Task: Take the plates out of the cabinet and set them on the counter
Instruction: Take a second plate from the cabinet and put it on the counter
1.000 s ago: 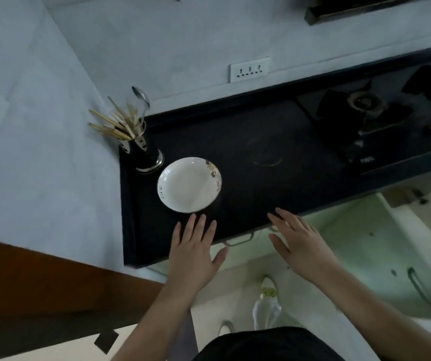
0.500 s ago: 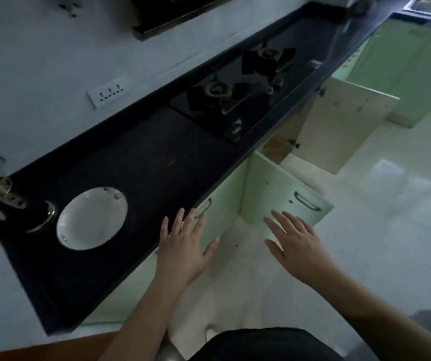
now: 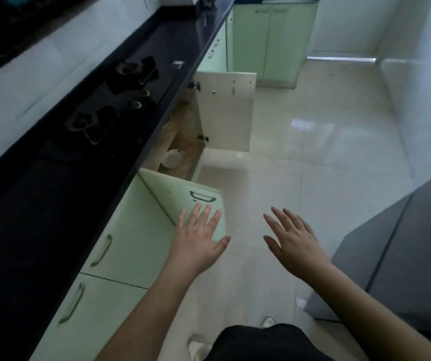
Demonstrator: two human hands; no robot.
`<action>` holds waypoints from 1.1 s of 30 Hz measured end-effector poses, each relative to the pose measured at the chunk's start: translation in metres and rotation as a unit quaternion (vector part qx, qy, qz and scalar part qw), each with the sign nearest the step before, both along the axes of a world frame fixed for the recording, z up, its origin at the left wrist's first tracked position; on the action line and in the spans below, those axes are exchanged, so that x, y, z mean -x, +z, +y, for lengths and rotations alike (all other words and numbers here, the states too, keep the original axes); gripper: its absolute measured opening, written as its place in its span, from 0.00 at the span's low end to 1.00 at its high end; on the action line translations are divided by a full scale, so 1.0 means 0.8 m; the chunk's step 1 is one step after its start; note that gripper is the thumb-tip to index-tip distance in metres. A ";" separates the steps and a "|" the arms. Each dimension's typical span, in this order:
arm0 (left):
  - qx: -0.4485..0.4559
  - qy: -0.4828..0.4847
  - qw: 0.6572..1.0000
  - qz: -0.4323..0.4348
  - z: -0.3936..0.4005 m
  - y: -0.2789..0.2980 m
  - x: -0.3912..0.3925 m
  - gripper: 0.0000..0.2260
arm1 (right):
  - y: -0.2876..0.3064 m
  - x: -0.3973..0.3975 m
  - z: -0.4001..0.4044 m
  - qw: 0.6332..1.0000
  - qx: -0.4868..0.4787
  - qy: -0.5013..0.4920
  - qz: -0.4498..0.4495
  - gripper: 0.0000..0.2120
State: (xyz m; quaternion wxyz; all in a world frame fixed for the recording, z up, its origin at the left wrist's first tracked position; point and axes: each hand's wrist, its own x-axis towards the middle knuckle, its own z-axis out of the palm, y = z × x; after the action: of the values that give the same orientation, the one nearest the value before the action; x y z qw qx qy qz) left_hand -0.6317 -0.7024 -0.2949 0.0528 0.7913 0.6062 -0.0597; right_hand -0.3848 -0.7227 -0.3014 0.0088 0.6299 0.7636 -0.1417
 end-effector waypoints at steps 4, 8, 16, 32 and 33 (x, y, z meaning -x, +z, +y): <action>-0.006 -0.011 1.000 0.003 0.017 -0.004 -0.051 0.35 | 0.000 -0.040 0.020 1.000 -0.006 -0.014 0.003 0.29; 0.011 -0.012 1.000 0.007 0.037 -0.012 -0.064 0.31 | 0.005 -0.049 0.049 1.000 -0.008 -0.010 0.011 0.28; 0.006 0.000 1.000 -0.009 0.141 -0.023 -0.046 0.29 | 0.005 -0.028 0.154 1.000 -0.027 0.004 0.015 0.30; 0.037 -0.078 0.996 -0.028 0.380 -0.017 -0.076 0.29 | -0.004 -0.086 0.324 0.998 -0.034 -0.040 -0.038 0.29; 0.038 -0.081 0.996 -0.025 0.390 -0.016 -0.081 0.29 | -0.006 -0.091 0.334 0.998 -0.034 -0.037 -0.037 0.29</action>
State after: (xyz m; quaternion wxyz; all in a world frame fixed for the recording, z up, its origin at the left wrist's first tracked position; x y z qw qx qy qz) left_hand -0.5668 -0.3901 -0.3080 0.0931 0.8366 0.5356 -0.0675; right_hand -0.3118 -0.4552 -0.3063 0.0103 0.6623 0.7435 -0.0920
